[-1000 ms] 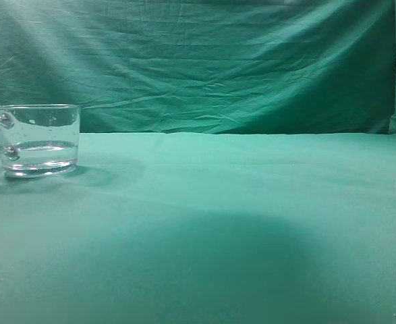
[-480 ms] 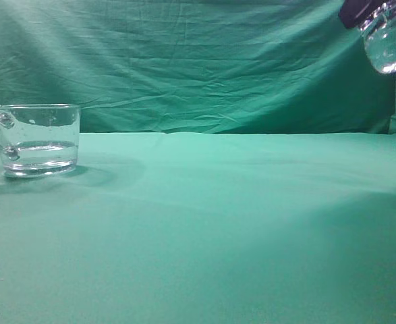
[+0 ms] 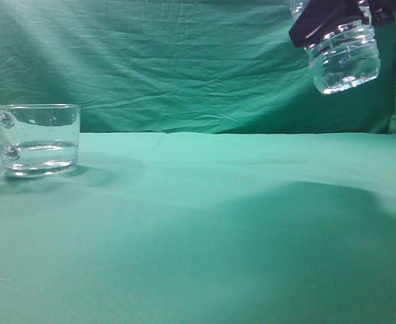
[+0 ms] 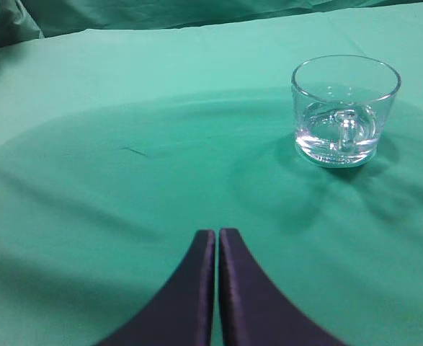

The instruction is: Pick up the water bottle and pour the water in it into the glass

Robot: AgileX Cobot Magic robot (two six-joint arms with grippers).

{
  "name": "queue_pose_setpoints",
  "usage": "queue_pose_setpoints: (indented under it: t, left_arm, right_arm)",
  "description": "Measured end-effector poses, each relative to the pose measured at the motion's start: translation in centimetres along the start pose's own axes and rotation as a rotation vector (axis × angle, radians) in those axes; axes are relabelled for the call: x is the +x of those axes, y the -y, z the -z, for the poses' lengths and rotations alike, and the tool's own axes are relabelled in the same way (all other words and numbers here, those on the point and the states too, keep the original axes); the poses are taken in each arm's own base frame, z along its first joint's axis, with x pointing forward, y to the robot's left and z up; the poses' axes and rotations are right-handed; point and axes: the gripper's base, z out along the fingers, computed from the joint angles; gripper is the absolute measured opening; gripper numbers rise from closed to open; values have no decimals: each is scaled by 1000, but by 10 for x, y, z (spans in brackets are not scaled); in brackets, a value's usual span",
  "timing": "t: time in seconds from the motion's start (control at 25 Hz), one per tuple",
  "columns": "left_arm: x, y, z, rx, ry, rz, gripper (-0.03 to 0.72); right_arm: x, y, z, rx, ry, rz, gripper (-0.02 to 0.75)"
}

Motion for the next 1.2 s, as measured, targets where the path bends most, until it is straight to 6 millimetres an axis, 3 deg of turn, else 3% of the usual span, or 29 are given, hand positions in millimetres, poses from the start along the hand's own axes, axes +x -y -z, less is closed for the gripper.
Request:
queue_pose_setpoints:
  t: [0.2,0.36,0.68,0.92,1.2]
  left_arm:
    - [0,0,0,0,0,0,0]
    - [0,0,0,0,0,0,0]
    - [0,0,0,0,0,0,0]
    - [0,0,0,0,0,0,0]
    - [0,0,0,0,0,0,0]
  right_arm:
    - [10,0,-16,-51,33,62,316]
    - [21,2,-32,-149,134,0,316]
    - [52,13,-57,-141,151,11,316]
    - [73,14,-69,-162,139,-37,316]
    - [86,34,-68,-141,222,-127,316]
